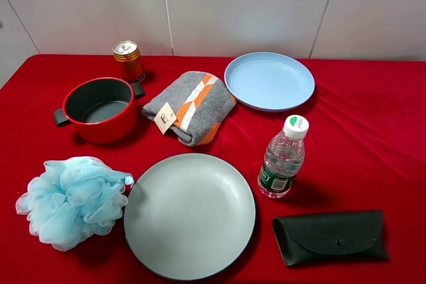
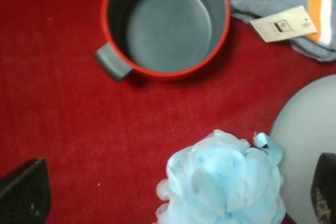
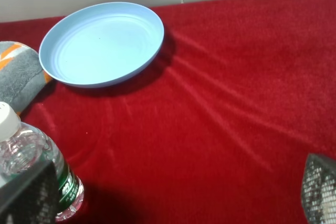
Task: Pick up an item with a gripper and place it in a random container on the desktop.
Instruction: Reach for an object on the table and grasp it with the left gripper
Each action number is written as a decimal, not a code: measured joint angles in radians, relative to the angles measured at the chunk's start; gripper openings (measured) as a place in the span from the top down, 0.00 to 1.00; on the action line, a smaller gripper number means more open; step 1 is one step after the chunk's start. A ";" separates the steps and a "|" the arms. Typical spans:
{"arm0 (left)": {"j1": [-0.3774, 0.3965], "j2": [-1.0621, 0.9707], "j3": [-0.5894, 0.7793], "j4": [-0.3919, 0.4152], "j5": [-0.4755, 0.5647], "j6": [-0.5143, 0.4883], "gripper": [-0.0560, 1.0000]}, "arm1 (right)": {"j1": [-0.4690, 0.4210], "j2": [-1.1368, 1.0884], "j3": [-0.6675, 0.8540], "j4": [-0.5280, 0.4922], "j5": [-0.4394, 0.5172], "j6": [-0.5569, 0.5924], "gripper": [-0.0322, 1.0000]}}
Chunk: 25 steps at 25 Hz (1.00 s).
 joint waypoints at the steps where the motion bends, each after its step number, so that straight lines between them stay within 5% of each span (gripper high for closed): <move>1: -0.017 0.033 -0.018 -0.001 0.002 0.000 0.01 | 0.000 0.000 0.000 0.000 0.000 0.000 0.30; 25: -0.355 0.644 -0.374 0.067 0.002 -0.019 0.01 | 0.000 0.000 0.000 0.000 0.000 0.000 0.30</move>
